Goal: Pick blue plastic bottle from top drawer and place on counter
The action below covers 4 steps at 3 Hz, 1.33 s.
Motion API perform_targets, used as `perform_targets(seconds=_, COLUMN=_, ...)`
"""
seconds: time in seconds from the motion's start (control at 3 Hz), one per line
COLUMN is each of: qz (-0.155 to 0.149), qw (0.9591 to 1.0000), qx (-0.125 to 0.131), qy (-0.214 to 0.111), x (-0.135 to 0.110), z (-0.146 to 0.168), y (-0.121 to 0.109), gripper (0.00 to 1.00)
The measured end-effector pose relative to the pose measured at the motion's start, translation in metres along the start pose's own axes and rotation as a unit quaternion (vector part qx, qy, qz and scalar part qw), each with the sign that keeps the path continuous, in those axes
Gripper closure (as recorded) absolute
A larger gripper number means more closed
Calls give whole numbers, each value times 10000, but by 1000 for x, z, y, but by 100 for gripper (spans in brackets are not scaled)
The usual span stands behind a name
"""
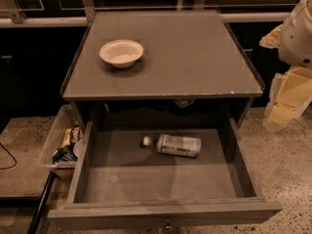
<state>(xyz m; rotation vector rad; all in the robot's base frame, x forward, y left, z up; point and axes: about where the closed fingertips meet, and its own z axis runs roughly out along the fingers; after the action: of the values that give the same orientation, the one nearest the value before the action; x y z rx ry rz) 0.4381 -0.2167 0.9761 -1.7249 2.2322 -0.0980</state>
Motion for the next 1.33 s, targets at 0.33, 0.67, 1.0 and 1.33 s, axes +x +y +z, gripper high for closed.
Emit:
perform_targets(seconds=0.33, qz=0, qw=10000, qx=0, qy=0, x=0, z=0, y=0, gripper=0)
perform_targets(seconds=0.67, qz=13, qw=10000, qx=-60, qy=22, x=2, z=12, y=4, gripper=0)
perform_targets(seconds=1.0, qz=-35, qw=9998, qx=-184, qy=-78, x=6, z=40, y=10, gripper=0)
perform_targets(seconds=1.33, qz=-116, qw=9992, qx=-224, qy=-315, x=8, z=75, y=13, gripper=0)
